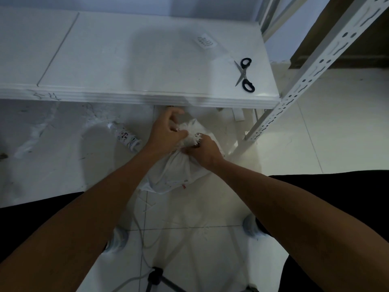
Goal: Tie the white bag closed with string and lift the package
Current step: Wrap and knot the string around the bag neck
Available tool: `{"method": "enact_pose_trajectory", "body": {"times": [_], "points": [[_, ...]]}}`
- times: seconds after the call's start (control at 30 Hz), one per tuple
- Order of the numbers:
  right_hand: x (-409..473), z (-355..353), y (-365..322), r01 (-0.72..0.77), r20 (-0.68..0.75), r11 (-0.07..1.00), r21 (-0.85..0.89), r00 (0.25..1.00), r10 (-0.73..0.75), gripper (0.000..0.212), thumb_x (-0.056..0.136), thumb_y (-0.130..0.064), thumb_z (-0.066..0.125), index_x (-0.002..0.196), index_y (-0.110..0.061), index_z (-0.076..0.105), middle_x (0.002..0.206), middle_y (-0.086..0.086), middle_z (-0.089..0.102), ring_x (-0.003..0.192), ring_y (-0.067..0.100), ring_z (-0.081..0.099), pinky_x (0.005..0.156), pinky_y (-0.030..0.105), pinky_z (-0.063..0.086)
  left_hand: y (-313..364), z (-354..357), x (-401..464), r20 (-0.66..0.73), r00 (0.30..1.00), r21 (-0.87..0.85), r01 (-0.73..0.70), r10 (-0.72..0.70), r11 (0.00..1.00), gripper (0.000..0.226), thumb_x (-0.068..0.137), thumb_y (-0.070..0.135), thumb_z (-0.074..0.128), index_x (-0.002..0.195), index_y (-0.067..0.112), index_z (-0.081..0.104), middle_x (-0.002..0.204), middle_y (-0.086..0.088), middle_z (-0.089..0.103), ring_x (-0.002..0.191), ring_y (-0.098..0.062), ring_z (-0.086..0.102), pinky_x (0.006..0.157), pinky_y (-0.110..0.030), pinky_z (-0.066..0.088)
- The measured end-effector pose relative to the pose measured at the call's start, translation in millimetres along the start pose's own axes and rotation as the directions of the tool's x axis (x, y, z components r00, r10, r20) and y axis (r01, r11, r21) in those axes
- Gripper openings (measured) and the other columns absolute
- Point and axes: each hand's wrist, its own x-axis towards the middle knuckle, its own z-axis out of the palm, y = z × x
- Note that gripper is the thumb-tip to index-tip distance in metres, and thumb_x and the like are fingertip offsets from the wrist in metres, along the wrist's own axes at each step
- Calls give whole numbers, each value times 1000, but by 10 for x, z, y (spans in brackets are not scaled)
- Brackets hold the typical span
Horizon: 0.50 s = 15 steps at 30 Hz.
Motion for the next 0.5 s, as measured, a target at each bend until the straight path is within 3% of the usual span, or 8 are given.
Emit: {"method": "enact_pose_trajectory", "body": {"times": [0.1, 0.17, 0.23, 0.3, 0.37, 0.43, 0.5], "points": [[-27, 3, -48, 38, -29, 999, 27, 999, -37, 20, 78, -20, 75, 94, -11, 69, 95, 7, 74, 87, 21, 65, 69, 23, 38, 8, -88, 48, 40, 940, -283, 335, -338, 899, 34, 79, 5, 57, 110, 18, 60, 94, -3, 53, 69, -13, 53, 54, -24, 45], [-49, 7, -67, 74, -46, 997, 22, 996, -73, 15, 81, -20, 73, 92, -12, 69, 95, 5, 74, 85, 18, 63, 69, 23, 37, -23, -146, 53, 24, 901, -285, 422, -433, 861, 26, 78, 14, 56, 103, 18, 63, 93, -5, 60, 68, -15, 55, 56, -25, 45], [-60, 24, -66, 94, -63, 995, 28, 994, -92, 12, 82, -22, 71, 90, -13, 70, 93, 3, 74, 83, 16, 63, 68, 25, 40, -34, -184, 27, 86, 879, -181, 477, -469, 860, 9, 86, 24, 62, 92, 19, 66, 91, -8, 66, 72, -17, 60, 61, -25, 47], [-68, 50, -54, 99, -84, 994, 38, 992, -95, 13, 82, -22, 69, 91, -13, 72, 90, 3, 75, 83, 17, 66, 70, 28, 47, -69, -210, 10, 238, 868, 24, 442, -435, 897, 26, 85, 43, 68, 82, 17, 68, 82, -6, 68, 72, -16, 61, 66, -27, 46], [-78, 64, -49, 109, -93, 994, 30, 990, -105, 14, 83, -15, 64, 93, -11, 74, 87, 5, 75, 80, 17, 67, 69, 29, 49, -55, -199, -21, 390, 845, 220, 299, -365, 928, 33, 75, 48, 77, 79, 16, 72, 77, 4, 72, 70, -9, 66, 68, -24, 48], [-83, 61, -51, 123, -103, 992, 17, 987, -121, 12, 83, -12, 63, 90, -9, 72, 84, 5, 74, 75, 16, 65, 64, 27, 48, -67, -144, -30, 362, 887, 283, 188, -287, 940, 31, 68, 43, 84, 85, 19, 76, 74, 13, 73, 68, 3, 66, 66, -18, 51], [-88, 52, -65, 123, -107, 992, 37, 987, -119, 10, 81, -15, 69, 90, -12, 67, 82, -1, 70, 70, 11, 61, 58, 14, 41, -75, -117, -38, 231, 949, 223, 161, -213, 961, 26, 66, 27, 88, 83, 11, 76, 61, 17, 70, 60, 7, 63, 57, -16, 50]]}}
